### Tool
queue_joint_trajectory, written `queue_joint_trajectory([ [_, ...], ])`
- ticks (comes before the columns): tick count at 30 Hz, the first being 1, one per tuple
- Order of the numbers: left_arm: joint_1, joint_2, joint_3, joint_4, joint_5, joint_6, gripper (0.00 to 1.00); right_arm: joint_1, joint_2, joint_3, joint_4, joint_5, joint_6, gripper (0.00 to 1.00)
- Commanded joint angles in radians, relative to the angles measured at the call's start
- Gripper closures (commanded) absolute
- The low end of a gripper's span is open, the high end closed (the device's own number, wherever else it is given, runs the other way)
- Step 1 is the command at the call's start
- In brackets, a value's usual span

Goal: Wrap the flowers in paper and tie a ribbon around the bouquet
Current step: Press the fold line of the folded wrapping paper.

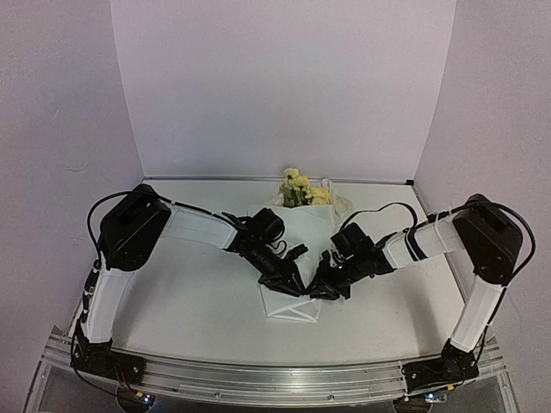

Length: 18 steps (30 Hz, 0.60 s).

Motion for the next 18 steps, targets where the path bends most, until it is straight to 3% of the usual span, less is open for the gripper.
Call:
queue_joint_trajectory([
  [1, -0.009, 0.02, 0.018, 0.042, 0.017, -0.032, 0.79, 0.001, 0.035, -0.059, 0.102, 0.051, 0.057, 0.84],
  [11, -0.028, 0.055, -0.024, -0.076, -0.093, 0.006, 0.81, -0.009, 0.026, -0.069, 0.129, 0.052, 0.061, 0.84],
  [18, -0.028, 0.065, -0.049, -0.1, -0.139, 0.005, 0.83, -0.082, 0.04, -0.063, 0.166, 0.007, 0.085, 0.83],
])
